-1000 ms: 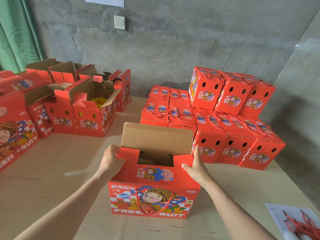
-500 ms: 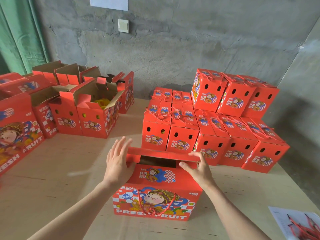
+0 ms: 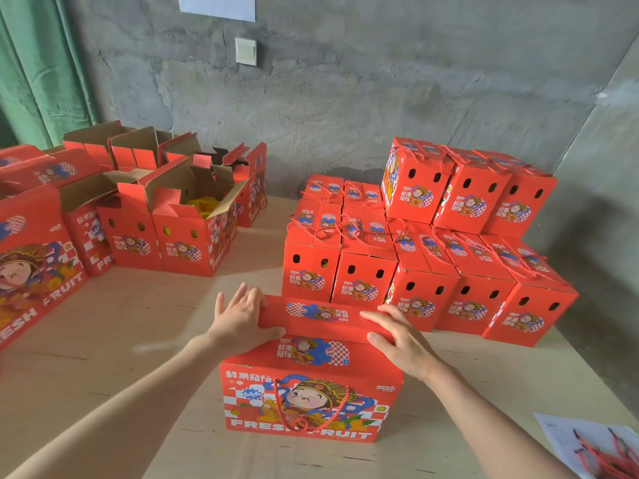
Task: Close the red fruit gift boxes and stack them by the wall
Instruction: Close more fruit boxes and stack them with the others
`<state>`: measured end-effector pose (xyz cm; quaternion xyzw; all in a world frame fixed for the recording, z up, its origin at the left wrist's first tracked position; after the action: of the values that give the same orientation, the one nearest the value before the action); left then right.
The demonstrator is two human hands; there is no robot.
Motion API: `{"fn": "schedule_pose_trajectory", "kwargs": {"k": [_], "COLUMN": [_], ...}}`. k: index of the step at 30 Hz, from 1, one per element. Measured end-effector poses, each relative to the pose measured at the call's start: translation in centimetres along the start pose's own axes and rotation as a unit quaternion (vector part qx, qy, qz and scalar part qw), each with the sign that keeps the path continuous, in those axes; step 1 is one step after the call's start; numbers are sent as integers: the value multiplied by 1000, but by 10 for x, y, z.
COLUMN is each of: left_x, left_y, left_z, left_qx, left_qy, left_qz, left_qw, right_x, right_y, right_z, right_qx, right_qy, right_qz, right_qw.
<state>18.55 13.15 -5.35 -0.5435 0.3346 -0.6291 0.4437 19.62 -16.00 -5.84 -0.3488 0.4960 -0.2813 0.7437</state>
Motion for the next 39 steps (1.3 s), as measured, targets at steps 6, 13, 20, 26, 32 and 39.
{"fn": "schedule_pose_trajectory", "kwargs": {"k": [6, 13, 20, 26, 32, 39], "left_x": [7, 10, 10, 5, 4, 11], "left_y": [2, 8, 11, 16, 22, 24], "left_z": [11, 5, 4, 2, 3, 0], "left_qx": [-77, -82, -111, -136, -116, -116], "left_qy": [51, 107, 105, 86, 98, 93], "left_qz": [52, 130, 117, 107, 138, 207], "left_qw": [994, 982, 981, 981, 979, 967], "right_x": [-5, -1, -3, -11, -12, -12], "right_y": [-1, 1, 3, 6, 14, 18], "right_z": [1, 3, 0, -3, -13, -13], "right_qx": [-8, -17, -22, -48, -111, -150], "right_qy": [-12, -7, -3, -51, -110, -70], "right_qz": [-19, -31, -20, -69, -176, -150], "right_qw": [1000, 999, 1000, 995, 972, 975]}}
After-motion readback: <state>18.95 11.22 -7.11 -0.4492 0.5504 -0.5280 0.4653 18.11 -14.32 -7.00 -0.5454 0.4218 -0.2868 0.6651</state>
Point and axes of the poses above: each hand's wrist, its own z-axis towards the middle knuckle, its own y-axis out of the palm, x = y × z, the point moved 8 cm from there along z, towards the middle knuckle, and after that the axes turned 11 degrees about x, right-handed, at the moved point
